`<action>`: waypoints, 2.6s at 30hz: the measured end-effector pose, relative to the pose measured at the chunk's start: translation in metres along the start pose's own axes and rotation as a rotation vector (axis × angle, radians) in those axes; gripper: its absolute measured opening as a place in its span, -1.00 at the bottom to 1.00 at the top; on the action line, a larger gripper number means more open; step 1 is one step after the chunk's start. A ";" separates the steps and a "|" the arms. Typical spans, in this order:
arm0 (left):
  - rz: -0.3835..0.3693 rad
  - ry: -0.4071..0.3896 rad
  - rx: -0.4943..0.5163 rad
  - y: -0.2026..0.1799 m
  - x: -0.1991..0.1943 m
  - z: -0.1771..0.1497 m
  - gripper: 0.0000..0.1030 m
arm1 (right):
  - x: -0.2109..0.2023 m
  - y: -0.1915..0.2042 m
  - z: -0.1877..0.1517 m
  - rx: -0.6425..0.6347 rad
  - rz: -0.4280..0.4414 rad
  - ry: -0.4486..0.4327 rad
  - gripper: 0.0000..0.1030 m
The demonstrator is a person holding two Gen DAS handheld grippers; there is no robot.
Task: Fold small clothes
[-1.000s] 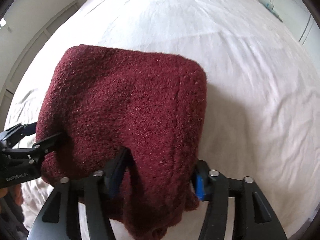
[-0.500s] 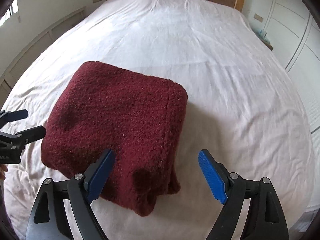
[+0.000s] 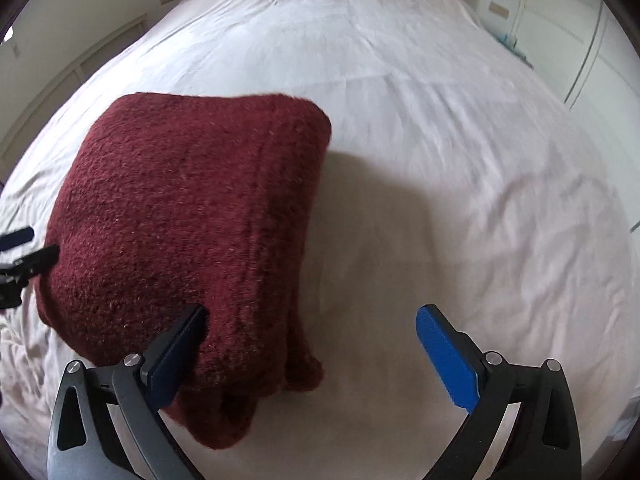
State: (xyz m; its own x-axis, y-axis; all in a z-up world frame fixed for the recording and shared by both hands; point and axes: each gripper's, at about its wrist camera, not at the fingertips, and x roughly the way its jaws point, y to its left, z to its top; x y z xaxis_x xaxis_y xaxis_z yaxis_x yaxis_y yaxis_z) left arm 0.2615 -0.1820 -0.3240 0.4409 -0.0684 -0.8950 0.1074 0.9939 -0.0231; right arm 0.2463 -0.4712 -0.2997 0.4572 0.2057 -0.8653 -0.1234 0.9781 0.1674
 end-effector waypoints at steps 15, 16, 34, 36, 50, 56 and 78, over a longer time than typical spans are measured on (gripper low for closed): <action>-0.043 -0.074 -0.032 0.005 -0.066 -0.002 0.98 | -0.067 0.003 0.003 -0.002 -0.015 -0.079 0.99; -0.046 -0.084 -0.033 0.005 -0.080 -0.003 0.98 | -0.078 0.003 0.002 -0.005 -0.015 -0.088 0.99; 0.079 -0.097 0.007 0.000 -0.164 -0.056 0.98 | -0.183 -0.004 -0.067 0.013 -0.075 -0.146 0.99; 0.074 -0.087 0.005 -0.002 -0.163 -0.061 0.98 | -0.183 -0.005 -0.071 0.016 -0.080 -0.136 0.99; 0.092 -0.055 -0.002 -0.002 -0.157 -0.071 0.98 | -0.183 -0.006 -0.077 0.015 -0.084 -0.121 0.99; 0.091 -0.043 0.001 -0.003 -0.156 -0.072 0.98 | -0.184 -0.006 -0.078 0.017 -0.085 -0.120 0.99; 0.094 -0.011 0.007 -0.002 -0.148 -0.075 0.98 | -0.180 -0.014 -0.080 0.023 -0.087 -0.097 0.99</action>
State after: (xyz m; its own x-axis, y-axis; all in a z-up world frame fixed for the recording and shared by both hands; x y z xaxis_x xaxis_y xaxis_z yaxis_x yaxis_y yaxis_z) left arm 0.1289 -0.1679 -0.2250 0.4588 0.0247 -0.8882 0.0715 0.9954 0.0646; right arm 0.0949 -0.5239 -0.1843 0.5481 0.1207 -0.8277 -0.0599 0.9927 0.1051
